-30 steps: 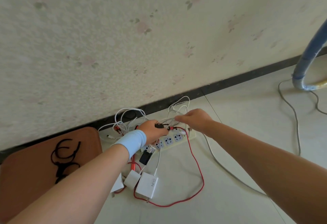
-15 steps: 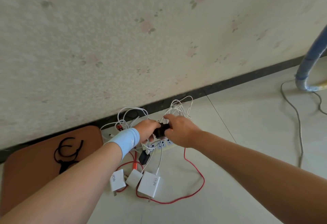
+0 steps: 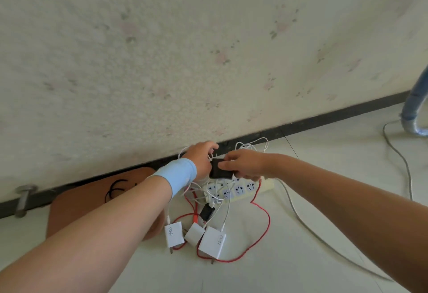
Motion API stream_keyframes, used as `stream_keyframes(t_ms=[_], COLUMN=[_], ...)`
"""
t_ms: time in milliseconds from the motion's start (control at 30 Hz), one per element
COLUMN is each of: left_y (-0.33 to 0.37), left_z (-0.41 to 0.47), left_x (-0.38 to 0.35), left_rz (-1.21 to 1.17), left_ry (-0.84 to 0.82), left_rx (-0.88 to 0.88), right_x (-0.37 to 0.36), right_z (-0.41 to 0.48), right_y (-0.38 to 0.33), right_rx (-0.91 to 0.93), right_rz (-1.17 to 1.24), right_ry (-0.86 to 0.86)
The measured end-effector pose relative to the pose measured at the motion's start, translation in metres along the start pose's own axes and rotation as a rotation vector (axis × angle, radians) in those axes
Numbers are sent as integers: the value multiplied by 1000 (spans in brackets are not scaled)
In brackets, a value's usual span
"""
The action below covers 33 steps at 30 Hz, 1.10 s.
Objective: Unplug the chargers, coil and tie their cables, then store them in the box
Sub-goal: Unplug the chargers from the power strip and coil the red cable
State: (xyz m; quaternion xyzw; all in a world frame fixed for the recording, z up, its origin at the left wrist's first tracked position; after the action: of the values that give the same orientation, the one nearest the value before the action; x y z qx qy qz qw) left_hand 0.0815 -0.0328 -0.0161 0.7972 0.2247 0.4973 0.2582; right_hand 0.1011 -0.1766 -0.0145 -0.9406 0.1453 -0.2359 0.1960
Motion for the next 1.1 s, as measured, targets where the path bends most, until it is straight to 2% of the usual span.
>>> stream_keyframes(t_ms=[67,133,233,400,533,667,767,833,900,967,1033,1100], left_y=[20,37,53,80,107,119,122,124,130,136,139,144], left_z=[-13,-32,-72,-150,-212,-270,-311,-336,-354,-365,-370,-373], left_x=[21,46,85,140,171,185,196,202,208,213,217,219], left_rz=[-141,-177,-36,186,222,46,-266,-516,-645,-617,-450,-243], left_ry=[-9,-14,29,68,195,337,501,615,699,771,833,821], left_rx=[-27,-42,-89,-87,-96,-104,-129,-137,-165,-211,-255,-302], right_x=[12,20,24,19,8,-4,-8,-13,-25,-40,-52,-55], right_z=[-15,-34,-73,-148,-208,-256,-277,-292,-306,-320,-328,-328], right_y=[-28,-53,-86,-132,-160,-182,-195,-197,-192,-190,-196,-205], right_rx=[24,50,112,237,264,262,264,223,143,108,183,272], right_rz=[17,20,2,-159,-312,-312,-338,-228,10,266,547,753], right_ry=[30,19,-14,80,141,185,394,486,373,157,-82,-187])
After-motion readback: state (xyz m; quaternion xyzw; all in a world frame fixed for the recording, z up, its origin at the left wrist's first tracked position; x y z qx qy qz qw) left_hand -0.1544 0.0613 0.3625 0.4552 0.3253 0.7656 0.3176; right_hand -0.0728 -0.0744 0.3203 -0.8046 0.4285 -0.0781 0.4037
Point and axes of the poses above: each hand's wrist, its own z-axis towards the middle knuckle, its own x-axis out of the back of the hand, y = z × x, the point moved 5 cm from there along z, towards the middle knuckle, and after that the axes turned 12 degrees about -x, right-handed, at the moved point
